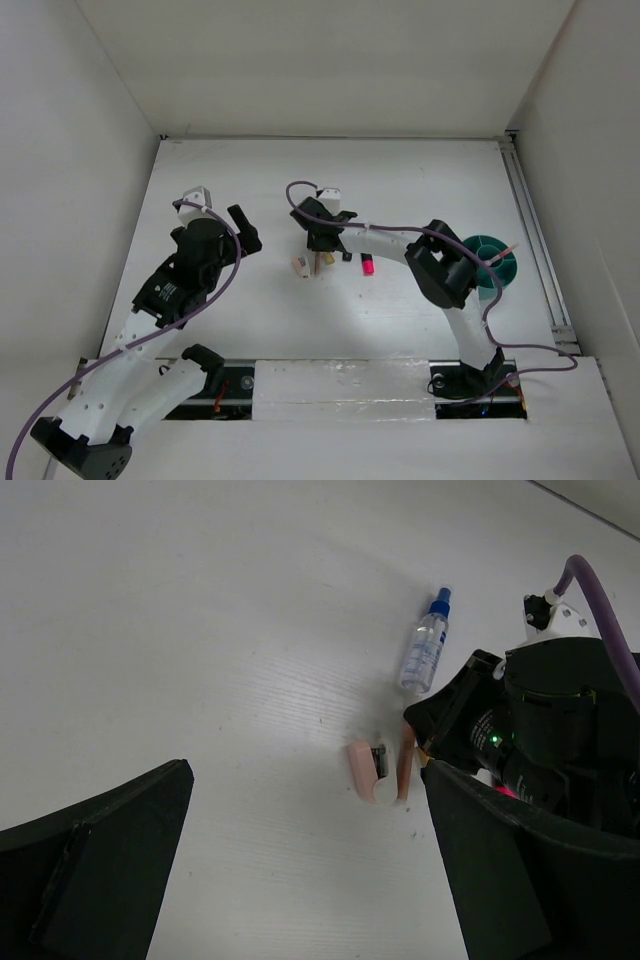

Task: Sort the stationery into containers
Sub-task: Pick up the pen from the center of the board, then place the pen in the storage box.

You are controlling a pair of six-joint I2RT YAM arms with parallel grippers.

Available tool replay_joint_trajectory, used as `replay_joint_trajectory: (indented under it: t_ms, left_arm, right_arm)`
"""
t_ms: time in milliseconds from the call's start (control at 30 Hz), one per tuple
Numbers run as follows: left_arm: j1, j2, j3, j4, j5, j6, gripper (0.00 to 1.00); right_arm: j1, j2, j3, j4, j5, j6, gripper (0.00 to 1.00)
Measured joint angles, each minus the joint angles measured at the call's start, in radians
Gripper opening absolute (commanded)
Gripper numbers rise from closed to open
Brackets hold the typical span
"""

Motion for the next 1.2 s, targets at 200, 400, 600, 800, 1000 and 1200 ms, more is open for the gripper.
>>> replay_joint_trajectory:
  t_ms: [200,400,600,800,1000,1200]
  left_arm:
    - [0.0,0.0,0.0,0.0,0.0,0.0,1.0]
    - [0.0,0.0,0.0,0.0,0.0,0.0,1.0]
    - [0.0,0.0,0.0,0.0,0.0,0.0,1.0]
    - [0.0,-0.018,0.0,0.002,0.003,0.002,1.0]
    - [0.0,-0.032,0.0,0.01,0.021,0.012,1.0]
    - [0.0,-0.018,0.0,0.01,0.044,0.023,1.0]
  right_arm:
    - [0.01,-0.036,-0.005,-0.021,0.004,-0.01,0.0]
    - [0.024,-0.219,-0.06,-0.016,0.015,-0.042,0.0]
    - [0.017,-0.44,-0.131,0.004,0.061,-0.108,0.0]
    - [-0.162,-0.801,-0.393,0.043,0.134,-0.187,0.0]
    - [-0.429,-1.225,-0.636,0.124,0.274,-0.296,0.0]
    - [-0.616,-1.353,-0.699,0.136,0.381,-0.275,0.0]
